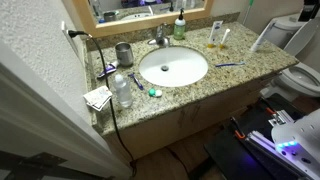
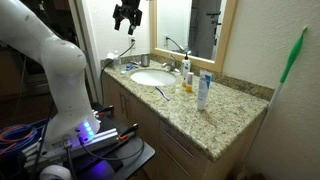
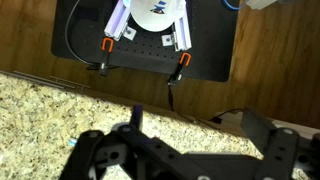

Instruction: Close the faucet, move the cup to the right of the counter, then pick the toothbrush and put it in the cup

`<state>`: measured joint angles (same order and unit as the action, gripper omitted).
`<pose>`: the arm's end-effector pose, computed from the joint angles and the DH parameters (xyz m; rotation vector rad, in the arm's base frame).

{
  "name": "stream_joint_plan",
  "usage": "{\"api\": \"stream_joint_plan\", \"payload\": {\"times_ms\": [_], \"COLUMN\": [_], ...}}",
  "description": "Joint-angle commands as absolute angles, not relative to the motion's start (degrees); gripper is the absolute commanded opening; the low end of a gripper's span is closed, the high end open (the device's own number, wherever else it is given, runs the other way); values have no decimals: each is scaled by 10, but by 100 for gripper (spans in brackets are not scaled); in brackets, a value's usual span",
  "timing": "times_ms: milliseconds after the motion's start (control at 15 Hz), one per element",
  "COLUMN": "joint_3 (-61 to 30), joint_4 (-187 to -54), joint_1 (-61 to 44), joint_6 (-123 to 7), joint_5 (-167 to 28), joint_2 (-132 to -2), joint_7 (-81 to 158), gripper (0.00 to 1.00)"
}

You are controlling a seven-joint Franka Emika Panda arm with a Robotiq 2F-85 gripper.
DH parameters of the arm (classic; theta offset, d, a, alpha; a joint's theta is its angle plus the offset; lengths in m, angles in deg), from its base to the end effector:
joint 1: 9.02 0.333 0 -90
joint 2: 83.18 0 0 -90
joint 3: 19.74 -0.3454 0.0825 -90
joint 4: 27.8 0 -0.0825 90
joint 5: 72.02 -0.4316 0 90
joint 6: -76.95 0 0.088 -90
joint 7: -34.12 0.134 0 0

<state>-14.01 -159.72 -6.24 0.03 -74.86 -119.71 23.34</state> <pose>0.3393 -0.0160 0.5457 -2.9517 -0.2504 0.4647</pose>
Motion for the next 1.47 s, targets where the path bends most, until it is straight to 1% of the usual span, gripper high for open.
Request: {"api": "stream_joint_plan", "payload": {"times_ms": [0,467,600,933,1067,1133,1200,1400], "joint_3": [-146,-146,-181,-263,-272,-263,-270,-267], "joint_4": [-1596,-1596,-1562,-1470,-1394,-1362,-1442,-1378], "joint_1": [-71,-71,-74,-65,-56,-46,-51,-45], "joint_6": [1,1,-13,-190,-185,-171,-196,-190], "joint_5": [-751,-751,-745,-753,-772,-801,-771,-789], "joint_2": [-1196,-1196,-1136,-1021,-949,-926,-994,-933], "joint_7": [230,230,297,453,475,438,461,453], "gripper": [100,100,100,100,100,100,100,100]}}
